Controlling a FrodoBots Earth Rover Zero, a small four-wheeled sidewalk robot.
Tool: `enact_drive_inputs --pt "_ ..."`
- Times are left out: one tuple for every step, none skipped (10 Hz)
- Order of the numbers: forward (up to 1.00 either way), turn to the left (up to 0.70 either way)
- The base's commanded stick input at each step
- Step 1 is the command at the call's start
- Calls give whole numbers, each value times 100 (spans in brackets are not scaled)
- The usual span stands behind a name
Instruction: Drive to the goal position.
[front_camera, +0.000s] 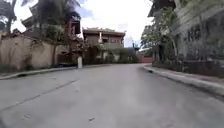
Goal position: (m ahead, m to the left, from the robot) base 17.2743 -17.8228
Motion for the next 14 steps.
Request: enact_drive_inputs --pt "100 0" --pt "100 0" --pt "100 0" --pt "100 0" --pt "100 0" --pt "100 0" --pt "100 0" --pt "100 0" --pt "100 0" --pt "100 0" --pt "100 0" --pt "100 0" --pt "100 0" --pt "100 0"
